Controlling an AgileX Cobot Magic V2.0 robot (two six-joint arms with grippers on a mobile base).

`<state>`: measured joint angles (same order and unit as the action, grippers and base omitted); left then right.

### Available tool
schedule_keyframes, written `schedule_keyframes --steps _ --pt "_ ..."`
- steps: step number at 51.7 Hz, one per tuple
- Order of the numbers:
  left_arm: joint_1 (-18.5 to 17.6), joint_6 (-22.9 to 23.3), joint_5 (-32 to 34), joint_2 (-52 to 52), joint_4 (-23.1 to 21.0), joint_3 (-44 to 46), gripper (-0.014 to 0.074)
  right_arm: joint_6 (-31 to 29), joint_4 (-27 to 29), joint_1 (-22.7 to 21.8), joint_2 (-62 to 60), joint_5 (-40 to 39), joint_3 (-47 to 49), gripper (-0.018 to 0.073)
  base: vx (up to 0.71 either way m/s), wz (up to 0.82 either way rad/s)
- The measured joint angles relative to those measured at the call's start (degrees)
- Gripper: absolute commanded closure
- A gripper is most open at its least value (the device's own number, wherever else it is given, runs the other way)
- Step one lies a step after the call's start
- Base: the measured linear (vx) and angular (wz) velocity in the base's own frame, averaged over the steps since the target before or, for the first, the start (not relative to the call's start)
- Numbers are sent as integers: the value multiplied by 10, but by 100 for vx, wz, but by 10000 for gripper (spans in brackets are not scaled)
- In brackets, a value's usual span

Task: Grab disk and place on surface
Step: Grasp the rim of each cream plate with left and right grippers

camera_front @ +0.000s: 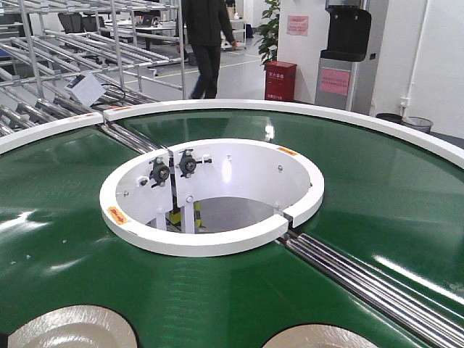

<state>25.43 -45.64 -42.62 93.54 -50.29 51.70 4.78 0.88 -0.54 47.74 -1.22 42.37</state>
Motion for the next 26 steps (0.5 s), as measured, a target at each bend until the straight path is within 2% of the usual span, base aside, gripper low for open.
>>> schedule_keyframes --steps 6,13,16,20,23,24,26 --pt "1 -24 5 44 -22 4 97 -1 0 0 0 0 0 29 0 0" --pt "1 -95 -29 98 -80 5 132 -1 0 0 0 0 0 29 0 0" --pt "3 -122 -48 113 -100 10 172 -1 0 0 0 0 0 29 0 0" --pt "4 -151 -85 141 -140 14 293 -1 0 0 0 -1 0 29 0 0" --pt "7 -159 -105 157 -156 18 455 -1 0 0 0 -3 0 29 0 0" --pt "7 -160 -123 166 -172 18 544 -1 0 0 0 -4 0 29 0 1" --pt "7 -159 -151 182 -197 18 608 -1 0 0 0 -6 0 29 0 1"
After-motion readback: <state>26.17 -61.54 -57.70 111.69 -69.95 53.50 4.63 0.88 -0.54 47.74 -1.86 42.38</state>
